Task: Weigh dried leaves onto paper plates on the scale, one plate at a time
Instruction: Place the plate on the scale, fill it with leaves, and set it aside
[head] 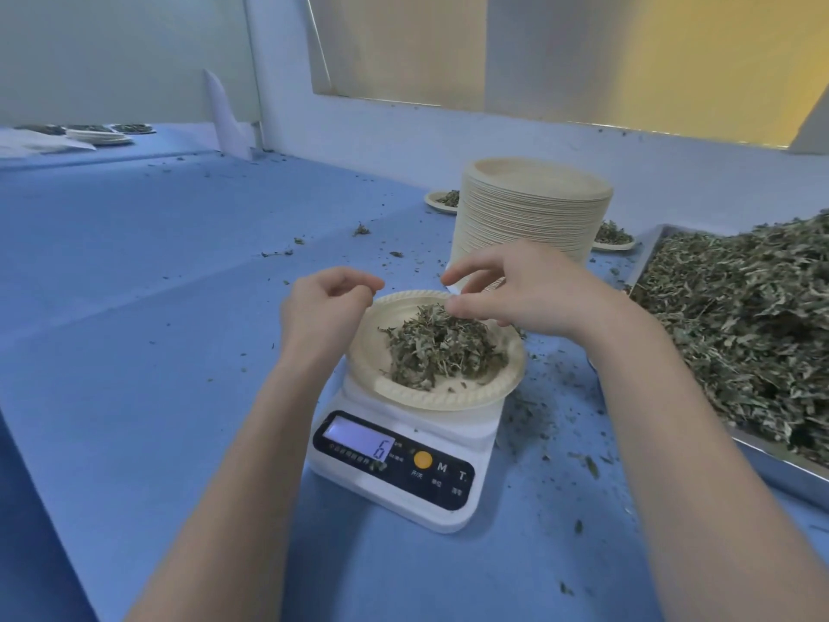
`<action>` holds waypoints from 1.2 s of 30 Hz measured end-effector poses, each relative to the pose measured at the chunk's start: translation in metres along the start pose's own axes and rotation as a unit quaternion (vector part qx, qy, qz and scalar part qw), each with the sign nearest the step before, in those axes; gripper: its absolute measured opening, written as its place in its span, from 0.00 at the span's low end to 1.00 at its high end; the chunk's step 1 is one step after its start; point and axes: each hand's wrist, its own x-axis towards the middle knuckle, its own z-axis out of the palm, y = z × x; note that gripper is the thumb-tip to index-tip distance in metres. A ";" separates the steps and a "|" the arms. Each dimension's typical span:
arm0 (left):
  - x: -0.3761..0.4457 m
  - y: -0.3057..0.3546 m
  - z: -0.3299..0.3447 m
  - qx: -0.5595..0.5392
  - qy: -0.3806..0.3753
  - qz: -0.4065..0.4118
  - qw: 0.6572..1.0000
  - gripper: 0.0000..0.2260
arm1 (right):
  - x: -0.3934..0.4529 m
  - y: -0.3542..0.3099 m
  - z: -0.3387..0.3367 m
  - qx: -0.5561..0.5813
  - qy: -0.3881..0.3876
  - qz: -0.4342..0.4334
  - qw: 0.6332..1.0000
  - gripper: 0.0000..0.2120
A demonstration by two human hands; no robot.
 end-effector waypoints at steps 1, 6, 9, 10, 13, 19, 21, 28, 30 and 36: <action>0.000 0.000 0.000 0.001 -0.001 0.000 1.000 0.13 | 0.000 0.000 0.000 -0.001 0.001 -0.001 1.000 0.15; -0.005 0.006 0.001 0.012 0.010 0.031 0.999 0.13 | -0.001 0.001 -0.003 -0.007 0.001 0.001 1.000 0.15; -0.017 0.022 0.009 0.044 0.007 0.118 0.992 0.14 | -0.006 0.002 -0.009 -0.013 0.009 0.009 1.000 0.16; -0.022 0.030 0.015 0.050 -0.014 0.156 0.986 0.15 | -0.008 0.002 -0.012 -0.011 0.013 0.012 1.000 0.15; -0.039 0.059 0.045 0.076 -0.101 0.240 0.963 0.16 | -0.018 0.006 -0.024 -0.008 0.032 0.012 0.999 0.12; -0.066 0.099 0.114 0.067 -0.197 0.230 0.951 0.14 | -0.050 0.054 -0.060 -0.062 0.079 0.057 0.993 0.07; -0.077 0.102 0.142 0.086 -0.233 0.218 0.944 0.13 | -0.063 0.077 -0.073 -0.092 0.075 0.088 0.989 0.06; -0.092 0.090 0.216 0.297 -0.343 0.169 0.875 0.18 | -0.073 0.148 -0.078 -0.168 0.037 0.181 0.968 0.23; -0.094 0.087 0.227 0.349 -0.360 0.163 0.850 0.19 | -0.067 0.160 -0.068 -0.174 0.021 0.194 0.965 0.23; -0.092 0.090 0.235 0.407 -0.401 0.171 0.803 0.08 | -0.055 0.172 -0.048 -0.199 -0.004 0.189 0.962 0.10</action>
